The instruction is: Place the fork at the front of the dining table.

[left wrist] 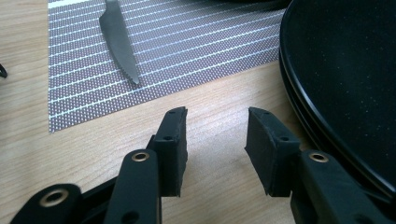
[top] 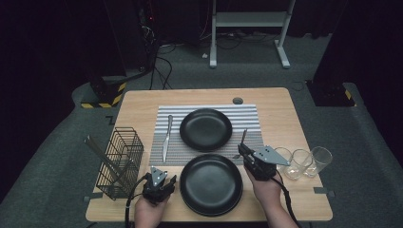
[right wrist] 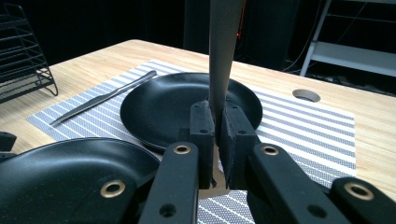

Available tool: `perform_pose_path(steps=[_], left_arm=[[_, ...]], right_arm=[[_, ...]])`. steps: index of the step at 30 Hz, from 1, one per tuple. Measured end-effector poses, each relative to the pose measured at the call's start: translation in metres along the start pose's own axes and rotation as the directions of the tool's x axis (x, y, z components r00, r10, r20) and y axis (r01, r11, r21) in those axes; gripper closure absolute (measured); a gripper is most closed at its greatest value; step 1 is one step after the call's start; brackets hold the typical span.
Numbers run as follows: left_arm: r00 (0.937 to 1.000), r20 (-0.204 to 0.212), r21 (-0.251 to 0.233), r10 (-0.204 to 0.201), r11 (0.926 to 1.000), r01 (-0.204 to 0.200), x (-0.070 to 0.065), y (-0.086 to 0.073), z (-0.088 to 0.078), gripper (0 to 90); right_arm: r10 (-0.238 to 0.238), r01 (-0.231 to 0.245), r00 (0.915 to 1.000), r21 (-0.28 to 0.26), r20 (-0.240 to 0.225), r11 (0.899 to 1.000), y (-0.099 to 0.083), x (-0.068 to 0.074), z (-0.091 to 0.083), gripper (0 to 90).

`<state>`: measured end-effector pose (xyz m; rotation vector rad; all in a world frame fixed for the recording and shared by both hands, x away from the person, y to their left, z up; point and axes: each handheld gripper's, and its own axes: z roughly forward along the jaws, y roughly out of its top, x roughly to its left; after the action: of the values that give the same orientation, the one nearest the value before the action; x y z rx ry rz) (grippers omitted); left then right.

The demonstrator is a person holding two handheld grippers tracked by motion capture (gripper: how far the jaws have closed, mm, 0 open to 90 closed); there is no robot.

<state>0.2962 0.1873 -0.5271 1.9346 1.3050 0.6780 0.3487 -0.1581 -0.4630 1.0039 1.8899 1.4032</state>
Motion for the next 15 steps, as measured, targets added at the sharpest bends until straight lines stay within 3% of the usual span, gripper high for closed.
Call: perform_pose_path(steps=[15], left_arm=[[0.9999, -0.001, 0.032, 0.011, 0.9994, -0.010, 0.0004, -0.0046, 0.0019, 53.5]], right_arm=[[0.003, -0.004, 0.9997, 0.015, 0.023, 1.000, -0.0039, -0.0042, 0.0016, 84.2]])
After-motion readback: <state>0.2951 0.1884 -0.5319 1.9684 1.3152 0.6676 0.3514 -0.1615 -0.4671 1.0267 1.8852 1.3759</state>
